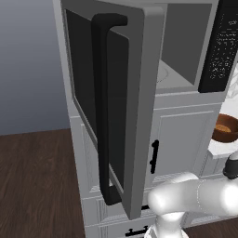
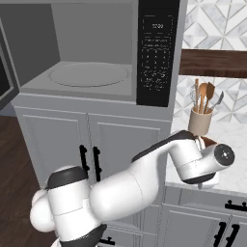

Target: Open the microwave, place the bowl with waffle inside the microwave, then close the microwave door and turn it on.

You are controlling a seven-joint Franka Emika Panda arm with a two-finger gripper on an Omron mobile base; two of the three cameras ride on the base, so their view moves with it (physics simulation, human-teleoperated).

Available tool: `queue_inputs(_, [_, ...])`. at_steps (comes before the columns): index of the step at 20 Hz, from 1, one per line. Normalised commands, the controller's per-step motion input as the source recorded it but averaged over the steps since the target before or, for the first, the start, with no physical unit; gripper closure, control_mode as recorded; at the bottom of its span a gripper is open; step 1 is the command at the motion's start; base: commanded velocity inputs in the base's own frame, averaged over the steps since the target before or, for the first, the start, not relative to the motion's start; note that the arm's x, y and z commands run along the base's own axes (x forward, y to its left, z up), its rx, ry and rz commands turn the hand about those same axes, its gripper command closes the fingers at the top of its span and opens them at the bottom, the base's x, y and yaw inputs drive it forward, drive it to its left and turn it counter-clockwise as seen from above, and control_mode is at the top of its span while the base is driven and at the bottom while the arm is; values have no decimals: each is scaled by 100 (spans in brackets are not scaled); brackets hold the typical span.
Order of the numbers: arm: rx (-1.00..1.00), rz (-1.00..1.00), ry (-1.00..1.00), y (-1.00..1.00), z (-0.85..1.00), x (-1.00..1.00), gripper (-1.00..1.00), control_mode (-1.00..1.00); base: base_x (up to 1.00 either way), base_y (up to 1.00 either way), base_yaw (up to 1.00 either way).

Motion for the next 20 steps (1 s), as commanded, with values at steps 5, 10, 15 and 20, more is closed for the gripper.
queue_inputs(5, [0,0,0,0,-34,28,-100,-100,0,0,0])
queue_inputs(10, [3,0,0,0,-24,33,-100,-100,0,0,0])
queue_inputs(15, [5,0,2,-3,-12,31,-100,-100,0,0,0])
queue_inputs(20, [4,0,3,-10,-20,21,-100,-100,0,0,0])
